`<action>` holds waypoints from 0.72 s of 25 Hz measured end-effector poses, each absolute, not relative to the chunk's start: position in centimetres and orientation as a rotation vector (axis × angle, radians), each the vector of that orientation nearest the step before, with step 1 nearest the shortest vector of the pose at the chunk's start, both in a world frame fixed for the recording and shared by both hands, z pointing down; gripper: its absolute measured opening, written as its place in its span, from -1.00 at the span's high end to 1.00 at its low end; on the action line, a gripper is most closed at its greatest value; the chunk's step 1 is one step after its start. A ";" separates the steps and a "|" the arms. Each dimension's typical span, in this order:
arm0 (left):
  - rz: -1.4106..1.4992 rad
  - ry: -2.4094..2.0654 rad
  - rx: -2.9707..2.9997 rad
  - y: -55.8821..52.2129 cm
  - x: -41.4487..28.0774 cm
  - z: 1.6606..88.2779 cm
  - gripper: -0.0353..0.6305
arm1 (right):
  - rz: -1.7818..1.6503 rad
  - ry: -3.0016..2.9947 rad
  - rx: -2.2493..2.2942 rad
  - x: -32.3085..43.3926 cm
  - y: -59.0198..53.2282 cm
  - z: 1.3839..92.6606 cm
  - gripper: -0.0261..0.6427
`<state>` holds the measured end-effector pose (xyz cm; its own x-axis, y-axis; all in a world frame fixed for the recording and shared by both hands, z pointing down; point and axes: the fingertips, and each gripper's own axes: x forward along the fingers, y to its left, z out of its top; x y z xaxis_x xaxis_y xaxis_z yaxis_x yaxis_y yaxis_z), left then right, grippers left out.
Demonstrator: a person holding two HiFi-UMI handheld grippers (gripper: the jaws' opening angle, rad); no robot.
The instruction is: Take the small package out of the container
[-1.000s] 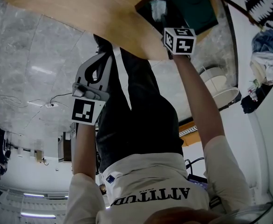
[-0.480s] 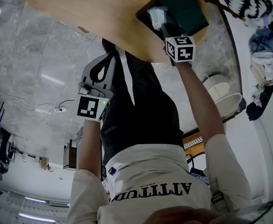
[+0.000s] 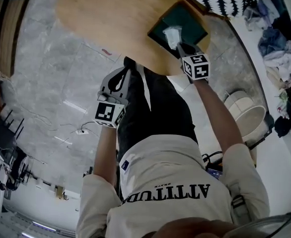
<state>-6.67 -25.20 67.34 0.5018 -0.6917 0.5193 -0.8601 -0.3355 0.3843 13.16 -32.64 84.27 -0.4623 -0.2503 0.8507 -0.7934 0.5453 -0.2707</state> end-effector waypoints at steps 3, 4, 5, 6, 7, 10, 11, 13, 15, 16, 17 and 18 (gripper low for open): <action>0.348 -1.248 2.149 -24.7 -5.9 64.3 0.82 | 0.856 -2.019 0.852 13.9 -32.0 80.3 0.83; 0.352 -1.241 2.162 -24.5 -5.6 63.4 0.82 | 0.853 -2.030 0.856 14.1 -31.8 79.1 0.83; 0.353 -1.235 2.175 -24.4 -5.5 62.6 0.82 | 0.854 -2.042 0.864 14.3 -31.7 77.9 0.83; 0.353 -1.229 2.188 -24.4 -5.4 61.8 0.82 | 0.860 -2.054 0.874 14.4 -31.6 76.7 0.83; 0.354 -1.222 2.202 -24.4 -5.4 60.9 0.82 | 0.871 -2.066 0.885 14.5 -31.6 75.5 0.83; 0.368 -1.203 2.252 -24.2 -5.5 58.4 0.82 | 0.897 -2.100 0.913 14.4 -30.9 71.8 0.83; 0.371 -1.198 2.266 -24.1 -5.6 57.5 0.82 | 0.896 -2.110 0.922 14.4 -30.7 70.6 0.83; 0.370 -1.190 2.287 -23.7 -6.2 55.9 0.82 | 0.892 -2.128 0.942 14.2 -30.0 68.2 0.83; 0.372 -1.174 2.305 -23.0 -7.1 54.5 0.82 | 0.885 -2.143 0.958 13.5 -29.0 66.0 0.83; 0.375 -1.163 2.318 -22.7 -7.6 54.0 0.82 | 0.877 -2.151 0.969 13.1 -28.6 65.1 0.83; 0.378 -1.149 2.335 -22.6 -8.1 53.7 0.82 | 0.868 -2.159 0.984 12.7 -28.4 64.4 0.83; 0.380 -1.135 2.353 -22.6 -8.6 53.3 0.82 | 0.858 -2.166 1.004 12.4 -28.2 63.6 0.83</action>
